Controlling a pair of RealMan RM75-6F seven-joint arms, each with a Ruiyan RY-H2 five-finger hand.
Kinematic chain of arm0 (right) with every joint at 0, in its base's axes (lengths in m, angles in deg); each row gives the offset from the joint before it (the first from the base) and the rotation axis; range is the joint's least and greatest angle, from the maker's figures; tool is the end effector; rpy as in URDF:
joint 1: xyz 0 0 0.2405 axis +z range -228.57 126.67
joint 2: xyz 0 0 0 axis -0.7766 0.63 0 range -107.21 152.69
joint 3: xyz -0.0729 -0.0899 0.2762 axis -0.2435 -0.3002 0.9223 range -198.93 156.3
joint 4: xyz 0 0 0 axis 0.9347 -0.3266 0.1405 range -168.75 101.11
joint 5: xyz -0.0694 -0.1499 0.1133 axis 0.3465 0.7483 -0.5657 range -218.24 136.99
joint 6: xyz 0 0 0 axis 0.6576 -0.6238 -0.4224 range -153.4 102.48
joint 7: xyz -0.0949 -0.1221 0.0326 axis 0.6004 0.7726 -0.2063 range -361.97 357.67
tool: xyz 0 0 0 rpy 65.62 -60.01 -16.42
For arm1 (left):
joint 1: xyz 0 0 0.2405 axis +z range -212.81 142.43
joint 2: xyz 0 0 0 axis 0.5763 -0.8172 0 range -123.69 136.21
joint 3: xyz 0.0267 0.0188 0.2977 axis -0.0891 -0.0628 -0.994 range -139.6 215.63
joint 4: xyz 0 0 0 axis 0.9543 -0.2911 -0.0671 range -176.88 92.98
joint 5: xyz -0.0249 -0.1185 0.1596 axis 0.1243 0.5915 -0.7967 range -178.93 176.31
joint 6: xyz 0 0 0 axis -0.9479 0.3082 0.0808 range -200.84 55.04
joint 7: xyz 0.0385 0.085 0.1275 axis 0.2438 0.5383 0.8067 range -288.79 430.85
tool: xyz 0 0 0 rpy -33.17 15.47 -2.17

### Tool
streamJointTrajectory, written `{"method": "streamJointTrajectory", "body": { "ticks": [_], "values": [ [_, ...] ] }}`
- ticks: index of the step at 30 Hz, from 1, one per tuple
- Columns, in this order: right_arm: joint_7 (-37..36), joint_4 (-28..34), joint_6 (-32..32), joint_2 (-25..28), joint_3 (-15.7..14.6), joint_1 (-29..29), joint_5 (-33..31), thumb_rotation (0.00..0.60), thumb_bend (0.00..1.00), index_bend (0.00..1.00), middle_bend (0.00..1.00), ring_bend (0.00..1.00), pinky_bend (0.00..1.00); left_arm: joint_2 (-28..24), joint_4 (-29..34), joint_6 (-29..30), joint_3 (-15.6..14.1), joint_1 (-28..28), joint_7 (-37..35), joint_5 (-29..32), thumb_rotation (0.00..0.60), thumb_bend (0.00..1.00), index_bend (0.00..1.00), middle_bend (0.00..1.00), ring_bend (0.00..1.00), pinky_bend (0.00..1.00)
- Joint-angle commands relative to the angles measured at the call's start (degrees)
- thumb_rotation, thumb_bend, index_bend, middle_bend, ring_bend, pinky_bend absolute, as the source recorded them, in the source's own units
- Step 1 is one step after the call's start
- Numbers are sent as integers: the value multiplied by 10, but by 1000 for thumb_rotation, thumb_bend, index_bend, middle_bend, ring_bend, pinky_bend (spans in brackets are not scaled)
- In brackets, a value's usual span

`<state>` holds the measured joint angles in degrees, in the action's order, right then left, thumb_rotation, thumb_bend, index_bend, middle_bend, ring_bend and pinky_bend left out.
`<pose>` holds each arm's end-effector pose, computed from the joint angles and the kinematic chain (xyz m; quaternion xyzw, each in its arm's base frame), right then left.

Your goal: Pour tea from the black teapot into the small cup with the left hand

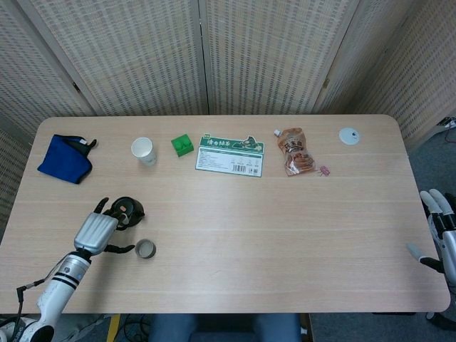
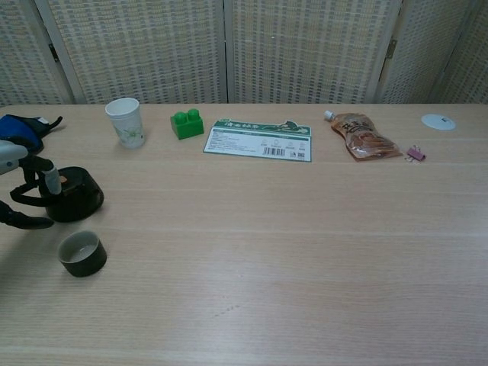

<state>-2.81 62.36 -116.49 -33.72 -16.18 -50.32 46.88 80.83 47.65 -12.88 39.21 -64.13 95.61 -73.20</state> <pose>-0.3363 -0.1786 0.2462 0.5728 -0.3416 0.4007 0.6283 -0.2887 0.3148 0.0657 -0.7686 -0.3235 -0.2476 0.4933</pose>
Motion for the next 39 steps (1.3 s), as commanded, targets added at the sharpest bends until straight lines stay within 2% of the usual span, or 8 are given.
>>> {"method": "streamJointTrajectory", "body": {
  "ticks": [1, 31, 39],
  "values": [
    [-1, 0, -1, 0, 0, 0, 0, 600, 136, 70, 81, 0, 2, 2, -3, 1, -1, -1, 7, 0, 293, 154, 383, 383, 343, 0],
    [-2, -4, 1, -4, -2, -2, -4, 600, 136, 69, 81, 0, 2, 8, -19, -24, -12, -8, 37, 16, 296, 154, 421, 425, 363, 0],
    [-1, -4, 3, -5, -2, -2, -4, 600, 137, 69, 81, 0, 2, 5, -19, -33, -14, -10, 37, 23, 280, 153, 438, 443, 372, 0]
  ]
}}
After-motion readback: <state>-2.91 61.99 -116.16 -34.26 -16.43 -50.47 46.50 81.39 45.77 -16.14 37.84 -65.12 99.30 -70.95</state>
